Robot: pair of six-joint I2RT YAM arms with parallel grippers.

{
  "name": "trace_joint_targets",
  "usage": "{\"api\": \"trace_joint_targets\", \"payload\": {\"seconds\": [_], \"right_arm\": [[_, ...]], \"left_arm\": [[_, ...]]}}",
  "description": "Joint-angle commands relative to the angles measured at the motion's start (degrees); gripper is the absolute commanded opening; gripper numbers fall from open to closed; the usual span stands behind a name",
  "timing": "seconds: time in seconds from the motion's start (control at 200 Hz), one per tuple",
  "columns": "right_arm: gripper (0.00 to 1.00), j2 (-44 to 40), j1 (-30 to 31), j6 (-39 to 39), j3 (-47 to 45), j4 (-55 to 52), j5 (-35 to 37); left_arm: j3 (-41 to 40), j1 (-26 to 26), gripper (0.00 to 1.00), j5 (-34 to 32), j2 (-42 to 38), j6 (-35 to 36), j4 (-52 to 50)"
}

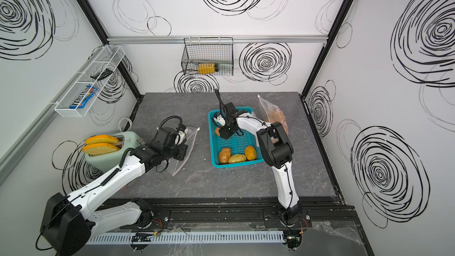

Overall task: Put the potatoes into a zipper bag and zip it
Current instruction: Pick up the potato from the basket, then place the potato into the zipper food storage bag.

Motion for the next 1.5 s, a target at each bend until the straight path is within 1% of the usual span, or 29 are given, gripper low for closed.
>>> {"api": "trace_joint_targets", "payload": {"seconds": [0.0,0.11,0.18,0.245,0.32,0.4,0.445,0.5,0.595,0.696,0.726,0.821,1.016,1.181,1.326,1.396,1.496], "right_arm": [[0.42,-5.7,0.4,5.5,-1.1,4.1,-1.0],[0.42,-12.1,0.4,12.4,-6.7,9.6,-1.4],[0.41,-16.8,0.5,16.6,-10.6,13.4,-2.9],[0.40,-21.5,0.5,20.3,-15.0,17.3,-6.6],[0.36,-27.5,1.0,24.3,-21.6,24.7,-13.0],[0.36,-33.6,3.1,27.4,-27.7,32.3,-18.6],[0.36,-36.7,4.9,29.2,-31.2,36.2,-18.8],[0.36,-39.7,7.4,29.3,-34.0,38.8,-18.8],[0.36,-43.1,11.0,29.9,-37.1,40.7,-17.1],[0.36,-45.6,13.4,31.7,-39.0,41.9,-16.4],[0.36,-45.9,13.7,33.4,-39.4,42.5,-17.0],[0.35,-45.7,14.5,37.3,-40.5,44.6,-19.5],[0.35,-43.4,16.4,38.8,-39.7,45.5,-18.2],[0.34,-39.9,16.6,42.3,-37.4,44.4,-21.5],[0.34,-37.3,16.6,42.3,-37.4,41.8,-17.6],[0.34,-35.8,16.6,42.5,-37.7,41.5,-17.6],[0.34,-34.0,16.7,42.1,-36.3,38.3,-16.1]], "left_arm": [[-0.5,-0.3,0.00,-0.6,-0.2,0.1,0.9],[-0.7,-0.2,0.00,0.0,-0.2,-0.1,1.2],[-0.6,0.0,0.00,0.9,-0.2,-0.6,1.3],[-0.5,0.8,0.00,3.4,0.0,-1.1,1.7],[-0.4,1.5,0.00,7.8,0.4,-1.5,2.6],[0.2,1.8,0.00,10.8,1.2,-3.6,3.2],[0.9,1.7,0.00,12.0,1.6,-4.5,3.2],[1.6,1.8,0.00,13.3,1.7,-5.9,3.2],[2.7,1.9,0.00,14.7,1.8,-8.7,2.7],[4.3,2.2,0.00,17.3,1.9,-9.7,2.1],[5.2,2.3,0.00,18.5,2.0,-9.3,1.7],[6.6,2.3,0.00,19.4,1.1,-9.2,1.0],[6.6,2.3,0.00,20.1,-1.0,-10.9,2.4],[7.0,2.1,0.00,20.4,-1.3,-12.5,3.2],[7.1,2.0,0.00,20.9,-1.7,-13.4,3.7],[6.8,2.0,0.00,21.5,-2.1,-13.9,4.4],[6.5,1.8,0.00,21.7,-2.5,-14.0,5.4]]}}
